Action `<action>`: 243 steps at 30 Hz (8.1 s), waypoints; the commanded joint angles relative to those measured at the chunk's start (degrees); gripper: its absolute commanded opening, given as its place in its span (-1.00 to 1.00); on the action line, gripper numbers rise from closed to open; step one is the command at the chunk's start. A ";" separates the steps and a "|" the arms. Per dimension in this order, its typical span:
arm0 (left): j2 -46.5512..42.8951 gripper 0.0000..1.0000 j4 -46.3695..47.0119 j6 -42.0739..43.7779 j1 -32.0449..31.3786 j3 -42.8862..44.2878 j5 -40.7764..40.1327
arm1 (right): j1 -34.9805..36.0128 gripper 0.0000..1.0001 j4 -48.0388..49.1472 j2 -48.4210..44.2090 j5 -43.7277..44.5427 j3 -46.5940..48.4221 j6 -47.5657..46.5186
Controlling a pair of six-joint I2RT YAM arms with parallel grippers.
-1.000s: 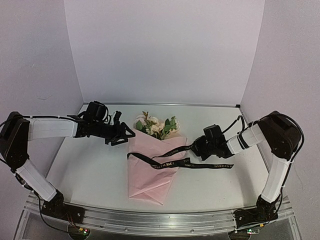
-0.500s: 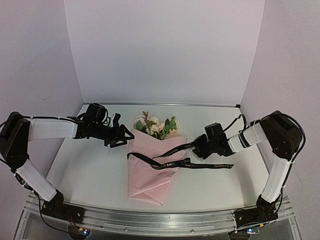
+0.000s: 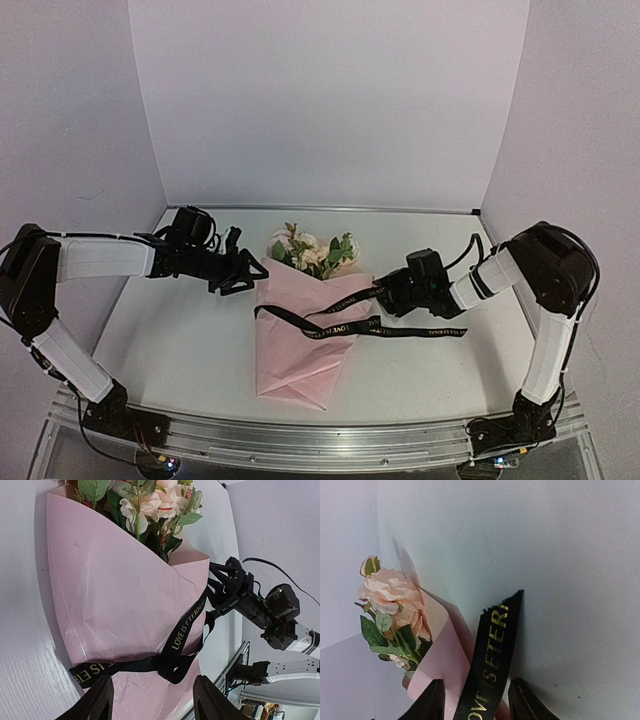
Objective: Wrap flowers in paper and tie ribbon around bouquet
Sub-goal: Pick up the right side of the ribbon from the center of the board, then cross the ribbon over the folded bouquet.
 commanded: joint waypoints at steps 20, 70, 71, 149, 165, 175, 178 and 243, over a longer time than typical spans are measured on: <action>-0.27 0.09 -0.65 1.04 0.80 -0.91 -0.24 | 0.15 -1.00 -15.04 -14.61 4.10 3.09 -14.68; 18.36 -0.60 -30.16 31.23 -11.50 23.73 -18.20 | 15.12 -1.00 -54.68 -11.11 -35.65 32.50 -42.09; 18.29 -0.69 -30.16 31.19 -11.50 23.70 -18.60 | 15.25 -1.00 -54.60 -10.82 -35.59 32.48 -42.00; 12.72 -1.00 -25.05 27.83 -10.71 18.59 -13.07 | 24.54 -0.20 -56.91 7.77 0.71 47.62 -45.08; 12.64 -1.00 -24.96 27.76 -10.63 18.42 -12.79 | 28.71 -0.12 -57.44 9.32 2.85 48.38 -49.00; 12.47 -1.00 -24.84 27.67 -10.54 18.02 -12.55 | 29.06 -0.23 -57.48 13.31 1.92 52.09 -48.49; 12.38 -1.00 -24.81 27.66 -10.54 17.92 -12.46 | 29.06 -0.26 -57.58 14.18 2.15 52.96 -48.30; 19.10 0.28 -31.27 -0.96 -9.64 31.61 -37.04 | 21.42 -0.26 -58.71 -2.21 6.15 39.33 -45.61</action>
